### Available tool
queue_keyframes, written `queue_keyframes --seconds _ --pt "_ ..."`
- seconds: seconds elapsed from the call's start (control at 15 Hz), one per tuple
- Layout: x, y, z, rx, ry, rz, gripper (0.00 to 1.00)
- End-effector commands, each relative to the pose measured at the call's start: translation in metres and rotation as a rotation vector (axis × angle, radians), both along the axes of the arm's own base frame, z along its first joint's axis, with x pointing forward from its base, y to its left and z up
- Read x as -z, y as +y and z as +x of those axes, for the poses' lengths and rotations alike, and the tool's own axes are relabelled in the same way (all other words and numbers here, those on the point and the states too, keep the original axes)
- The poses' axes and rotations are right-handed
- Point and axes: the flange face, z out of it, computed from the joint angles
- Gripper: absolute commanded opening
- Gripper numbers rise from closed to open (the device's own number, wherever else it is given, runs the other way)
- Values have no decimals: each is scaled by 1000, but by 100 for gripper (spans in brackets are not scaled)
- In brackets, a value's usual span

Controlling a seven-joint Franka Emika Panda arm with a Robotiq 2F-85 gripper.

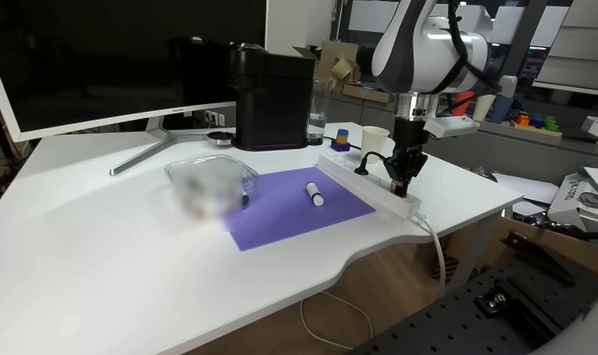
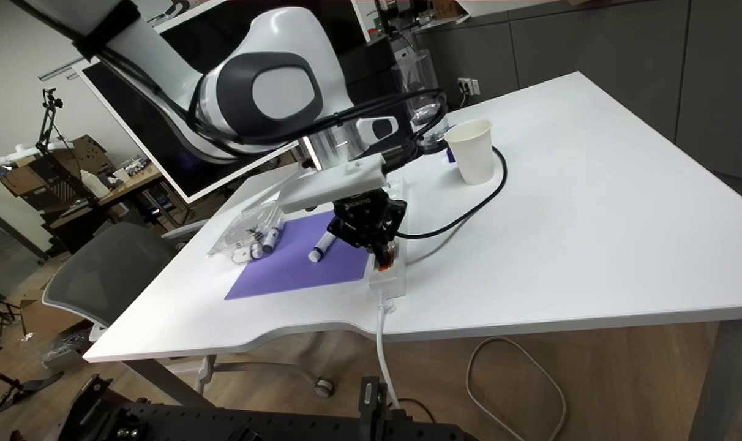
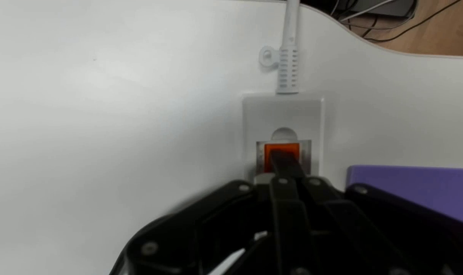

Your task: Switch on the extension cord

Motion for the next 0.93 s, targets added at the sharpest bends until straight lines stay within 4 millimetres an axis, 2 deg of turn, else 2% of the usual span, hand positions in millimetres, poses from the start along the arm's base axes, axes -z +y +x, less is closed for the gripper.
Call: queue_keyframes --seconds 0.0,0.33,0.53,0.87 --pt "25 -13 5 -4 43 65 0" --pt "27 -20 7 -36 59 127 0" --pt "13 -19 5 -53 45 128 0" --pt "-24 -2 -12 -104 -21 99 0"
